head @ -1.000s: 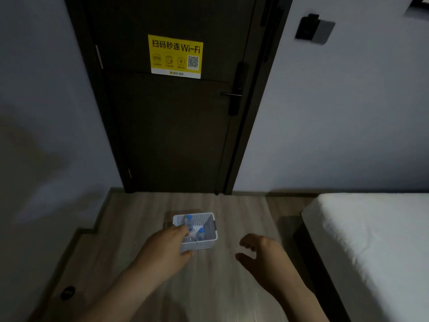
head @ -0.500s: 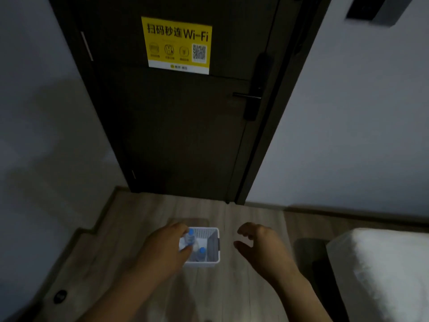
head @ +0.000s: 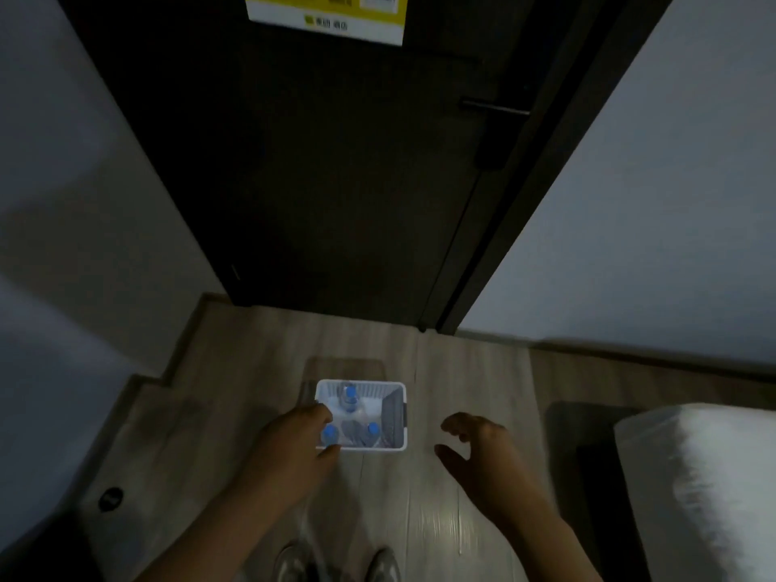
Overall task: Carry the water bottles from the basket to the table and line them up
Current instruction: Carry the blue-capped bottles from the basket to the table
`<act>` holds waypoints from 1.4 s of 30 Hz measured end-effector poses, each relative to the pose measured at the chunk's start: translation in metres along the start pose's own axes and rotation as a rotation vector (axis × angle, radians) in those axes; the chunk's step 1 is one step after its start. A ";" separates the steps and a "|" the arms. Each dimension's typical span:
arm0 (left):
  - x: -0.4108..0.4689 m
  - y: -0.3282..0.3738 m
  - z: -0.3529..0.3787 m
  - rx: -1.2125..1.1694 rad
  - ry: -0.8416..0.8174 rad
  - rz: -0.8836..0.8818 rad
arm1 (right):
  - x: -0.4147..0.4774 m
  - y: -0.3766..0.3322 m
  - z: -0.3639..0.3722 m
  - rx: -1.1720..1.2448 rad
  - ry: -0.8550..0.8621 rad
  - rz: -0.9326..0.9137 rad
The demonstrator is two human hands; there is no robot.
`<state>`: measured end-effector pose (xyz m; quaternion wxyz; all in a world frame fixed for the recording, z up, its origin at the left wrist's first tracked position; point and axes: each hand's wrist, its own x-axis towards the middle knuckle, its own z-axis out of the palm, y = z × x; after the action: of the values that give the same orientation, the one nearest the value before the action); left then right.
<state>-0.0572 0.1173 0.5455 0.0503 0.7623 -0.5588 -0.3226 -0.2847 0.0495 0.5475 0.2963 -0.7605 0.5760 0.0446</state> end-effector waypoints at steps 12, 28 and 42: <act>0.118 -0.092 0.117 0.033 -0.103 -0.042 | 0.126 0.036 0.127 -0.018 -0.073 -0.002; 0.279 -0.193 0.293 -0.085 -0.052 -0.068 | 0.273 0.126 0.324 0.073 -0.062 -0.012; 0.394 -0.260 0.413 -0.143 0.118 -0.019 | 0.353 0.200 0.466 0.222 0.051 -0.018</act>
<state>-0.0045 -0.0180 -0.0648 0.1344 0.7797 -0.5232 -0.3168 -0.2203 -0.0483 -0.0586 0.3642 -0.7292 0.5779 -0.0413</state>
